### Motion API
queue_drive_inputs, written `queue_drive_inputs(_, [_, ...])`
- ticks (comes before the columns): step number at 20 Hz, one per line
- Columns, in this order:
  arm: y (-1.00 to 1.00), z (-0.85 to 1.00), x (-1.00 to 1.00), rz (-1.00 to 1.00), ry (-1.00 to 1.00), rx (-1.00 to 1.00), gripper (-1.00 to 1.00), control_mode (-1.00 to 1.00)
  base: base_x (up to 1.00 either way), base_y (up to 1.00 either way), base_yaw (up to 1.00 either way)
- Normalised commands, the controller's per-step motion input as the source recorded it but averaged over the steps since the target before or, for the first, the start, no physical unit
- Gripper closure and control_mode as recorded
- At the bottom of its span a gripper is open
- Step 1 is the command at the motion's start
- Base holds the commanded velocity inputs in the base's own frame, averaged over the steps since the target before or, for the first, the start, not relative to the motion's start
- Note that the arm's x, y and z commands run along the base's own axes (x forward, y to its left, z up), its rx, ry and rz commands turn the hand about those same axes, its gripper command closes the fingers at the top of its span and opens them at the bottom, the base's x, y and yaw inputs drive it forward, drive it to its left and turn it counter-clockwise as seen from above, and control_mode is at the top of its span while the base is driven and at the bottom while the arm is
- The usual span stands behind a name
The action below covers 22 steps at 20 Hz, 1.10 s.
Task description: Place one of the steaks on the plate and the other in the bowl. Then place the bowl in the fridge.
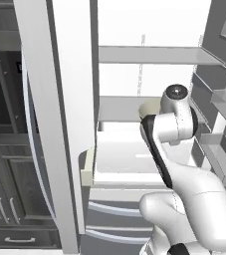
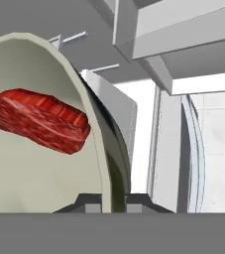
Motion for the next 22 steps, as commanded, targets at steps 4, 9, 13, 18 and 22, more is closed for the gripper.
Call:
queue_drive_inputs(4, [0.0, 0.01, 0.68, 0.09, -0.07, 0.0, 1.0, -1.0, 0.0, 0.0, 0.0])
queue_drive_inputs(9, [-0.02, 0.0, 0.78, 0.07, 0.0, 0.0, 1.0, -1.0, 0.0, 0.0, 0.0])
queue_drive_inputs(13, [-0.02, 0.0, 0.78, 0.04, 0.0, 0.0, 1.0, -1.0, 0.0, 0.0, 0.0])
queue_drive_inputs(18, [0.0, 0.0, 0.78, 0.01, 0.02, 0.0, 1.0, -1.0, 0.0, 0.0, 0.0])
queue_drive_inputs(22, [-0.05, -0.09, 0.67, 0.0, 0.0, 0.0, 1.0, -1.0, 0.0, 0.0, 0.0])
